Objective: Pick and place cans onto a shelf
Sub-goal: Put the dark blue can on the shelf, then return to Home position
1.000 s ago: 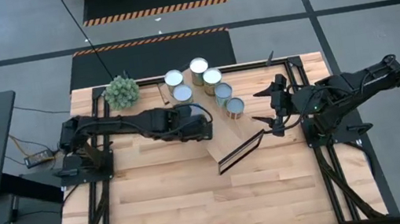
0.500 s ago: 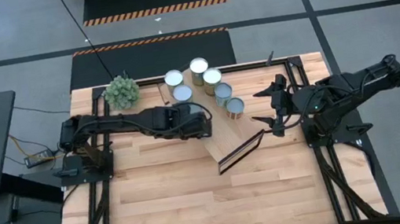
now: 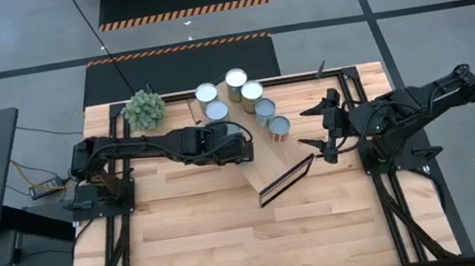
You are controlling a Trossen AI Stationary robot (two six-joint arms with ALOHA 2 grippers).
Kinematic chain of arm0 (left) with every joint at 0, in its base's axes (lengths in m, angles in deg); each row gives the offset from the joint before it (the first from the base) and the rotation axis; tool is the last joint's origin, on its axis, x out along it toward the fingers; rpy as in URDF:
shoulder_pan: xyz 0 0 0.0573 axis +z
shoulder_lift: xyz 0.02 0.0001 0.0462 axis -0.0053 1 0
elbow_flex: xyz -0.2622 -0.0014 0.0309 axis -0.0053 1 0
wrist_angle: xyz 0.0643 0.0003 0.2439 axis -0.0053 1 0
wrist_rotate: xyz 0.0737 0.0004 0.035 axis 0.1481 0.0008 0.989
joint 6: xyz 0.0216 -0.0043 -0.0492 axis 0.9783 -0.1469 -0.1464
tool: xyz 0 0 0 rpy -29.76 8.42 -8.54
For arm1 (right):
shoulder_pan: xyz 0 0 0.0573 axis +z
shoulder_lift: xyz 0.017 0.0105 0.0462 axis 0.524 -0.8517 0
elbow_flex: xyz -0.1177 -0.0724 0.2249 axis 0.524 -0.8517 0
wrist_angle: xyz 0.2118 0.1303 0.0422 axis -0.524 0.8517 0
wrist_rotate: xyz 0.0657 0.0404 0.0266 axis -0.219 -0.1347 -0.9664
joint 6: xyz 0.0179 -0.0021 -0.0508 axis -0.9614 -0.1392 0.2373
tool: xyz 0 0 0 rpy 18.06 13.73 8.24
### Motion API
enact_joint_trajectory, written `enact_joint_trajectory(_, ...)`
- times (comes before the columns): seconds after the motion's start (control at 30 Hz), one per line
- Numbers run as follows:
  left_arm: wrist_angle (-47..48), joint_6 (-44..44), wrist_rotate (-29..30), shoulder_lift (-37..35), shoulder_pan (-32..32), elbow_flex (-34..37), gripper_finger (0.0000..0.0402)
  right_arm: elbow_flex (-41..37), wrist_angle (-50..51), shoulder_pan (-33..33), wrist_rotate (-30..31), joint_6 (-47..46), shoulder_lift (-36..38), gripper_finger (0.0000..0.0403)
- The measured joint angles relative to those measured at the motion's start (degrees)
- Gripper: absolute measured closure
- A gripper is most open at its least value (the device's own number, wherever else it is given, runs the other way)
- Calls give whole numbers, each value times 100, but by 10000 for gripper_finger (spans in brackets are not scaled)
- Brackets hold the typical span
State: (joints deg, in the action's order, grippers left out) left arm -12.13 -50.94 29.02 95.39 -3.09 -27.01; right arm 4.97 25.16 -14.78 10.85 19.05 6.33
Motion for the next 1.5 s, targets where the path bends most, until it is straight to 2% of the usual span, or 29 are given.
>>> enact_joint_trajectory(0.43,-16,109,245,-34,-71,1,250,0,7,0,1,-9,0,57)
enact_joint_trajectory(0.53,-129,517,279,-144,-151,2,229,0,23,0,-61,-44,26,57)
enact_joint_trajectory(0.63,-288,1121,295,-323,-286,2,222,0,-25,-2,-408,-354,202,57)
enact_joint_trajectory(0.73,-674,1920,177,-512,-426,2,233,-4,-61,2,-657,-601,468,57)
enact_joint_trajectory(0.97,-1385,3429,160,-752,-705,0,290,-446,-44,4,-994,-1062,1277,57)
enact_joint_trajectory(1.13,-1900,4306,124,-789,-851,0,351,-654,-168,4,-1204,-1377,1747,57)
enact_joint_trajectory(1.23,-2069,4682,-106,-789,-846,0,390,-780,-453,3,-1496,-1450,1955,57)
enact_joint_trajectory(1.33,-2133,4901,-149,-789,-839,0,394,-908,-766,4,-1809,-1494,2147,57)
enact_joint_trajectory(1.5,-2144,5012,-172,-844,-848,0,398,-1397,-1643,4,-1932,-1602,2664,62)
